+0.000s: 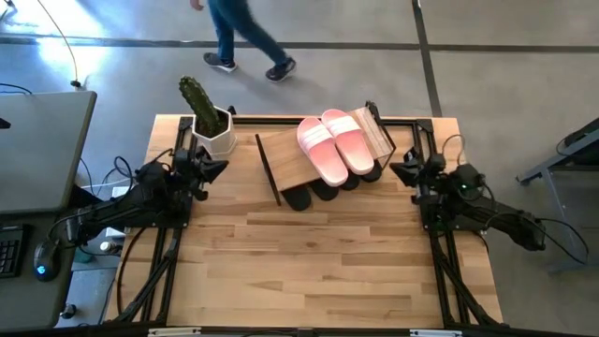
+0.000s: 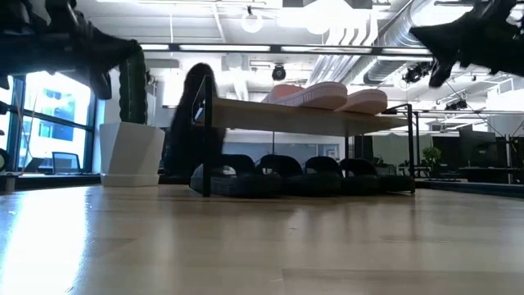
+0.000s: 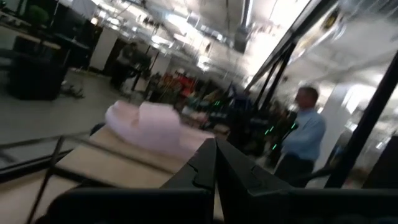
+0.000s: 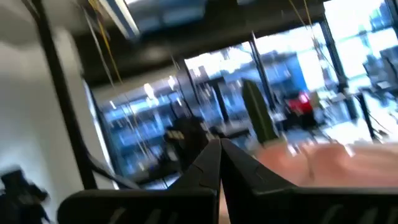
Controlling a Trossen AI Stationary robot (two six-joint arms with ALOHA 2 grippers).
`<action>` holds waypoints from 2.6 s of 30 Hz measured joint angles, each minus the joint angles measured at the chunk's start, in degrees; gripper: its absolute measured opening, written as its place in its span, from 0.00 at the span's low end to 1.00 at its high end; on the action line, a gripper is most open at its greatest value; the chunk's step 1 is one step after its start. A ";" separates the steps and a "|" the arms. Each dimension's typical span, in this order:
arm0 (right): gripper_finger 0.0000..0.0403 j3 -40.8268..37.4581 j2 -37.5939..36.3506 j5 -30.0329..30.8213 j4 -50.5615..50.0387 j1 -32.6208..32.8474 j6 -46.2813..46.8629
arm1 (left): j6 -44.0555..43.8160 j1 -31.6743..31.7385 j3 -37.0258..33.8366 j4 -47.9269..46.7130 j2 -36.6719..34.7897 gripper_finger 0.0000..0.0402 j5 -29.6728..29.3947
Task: Pick and place slides into the shelf
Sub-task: Return to Home Position
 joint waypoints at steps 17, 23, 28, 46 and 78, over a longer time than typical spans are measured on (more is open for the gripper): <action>0.00 0.00 0.42 8.41 -20.71 -0.02 -22.15 | 6.67 0.00 0.04 -12.68 1.38 0.00 -1.20; 0.00 0.04 0.43 12.57 -21.73 -0.02 -20.24 | 14.23 0.00 0.04 -13.26 1.38 0.00 -5.98; 0.00 0.07 0.43 12.57 -21.87 -0.02 -18.22 | 14.85 0.00 0.04 -13.26 1.38 0.00 -6.43; 0.00 0.07 0.43 12.50 -21.98 -0.02 -18.26 | 14.83 0.00 0.04 -13.26 1.38 0.00 -6.40; 0.00 0.09 0.45 12.46 -22.02 -0.02 -18.26 | 14.78 0.00 0.07 -13.24 1.38 0.00 -6.38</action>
